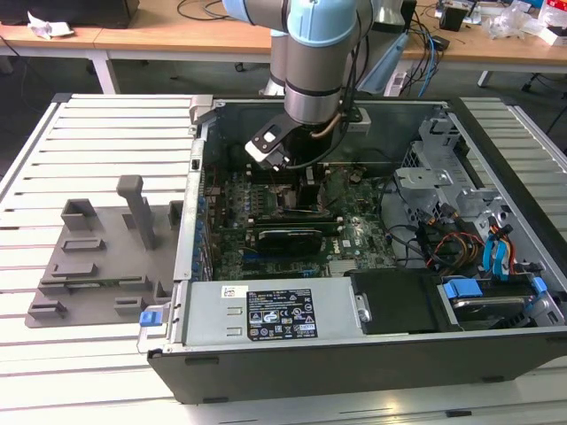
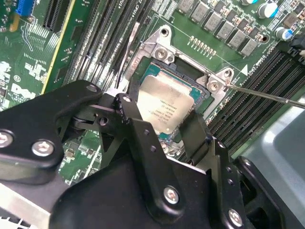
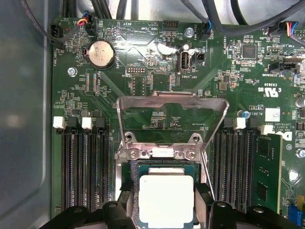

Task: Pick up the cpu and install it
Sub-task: 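Place the cpu into insertion slot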

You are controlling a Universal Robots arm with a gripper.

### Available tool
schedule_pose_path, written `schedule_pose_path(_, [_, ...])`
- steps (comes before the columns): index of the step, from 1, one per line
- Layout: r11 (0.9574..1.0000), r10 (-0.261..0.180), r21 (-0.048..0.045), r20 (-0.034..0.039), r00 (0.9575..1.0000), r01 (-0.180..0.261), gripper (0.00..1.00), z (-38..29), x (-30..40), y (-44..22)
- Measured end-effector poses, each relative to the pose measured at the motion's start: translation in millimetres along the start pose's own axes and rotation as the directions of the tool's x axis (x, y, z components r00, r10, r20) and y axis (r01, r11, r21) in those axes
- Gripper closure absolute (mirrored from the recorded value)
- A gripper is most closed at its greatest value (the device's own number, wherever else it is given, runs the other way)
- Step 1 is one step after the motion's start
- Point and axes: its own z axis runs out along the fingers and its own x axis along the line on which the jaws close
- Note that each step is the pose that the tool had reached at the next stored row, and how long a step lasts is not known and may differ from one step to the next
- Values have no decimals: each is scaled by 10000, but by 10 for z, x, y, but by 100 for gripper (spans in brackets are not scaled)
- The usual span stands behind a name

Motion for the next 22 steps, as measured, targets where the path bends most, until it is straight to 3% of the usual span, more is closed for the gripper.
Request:
schedule_pose_path(4, [10000,-1,2,3,10000,1,38,-2,39,0])
schedule_pose_path(11, [10000,1,2,4,10000,-1,38,-27,16,-1])
schedule_pose_path(13, [10000,1,2,4,10000,-1,38,-59,13,-1])
schedule_pose_path(16, [10000,0,2,4,10000,0,40,-184,8,-1])
schedule_pose_path(20, [10000,0,3,7,10000,0,83,-329,1,-1])
schedule_pose_path(22, [10000,-2,2,12,10000,2,89,-409,-1,-1])
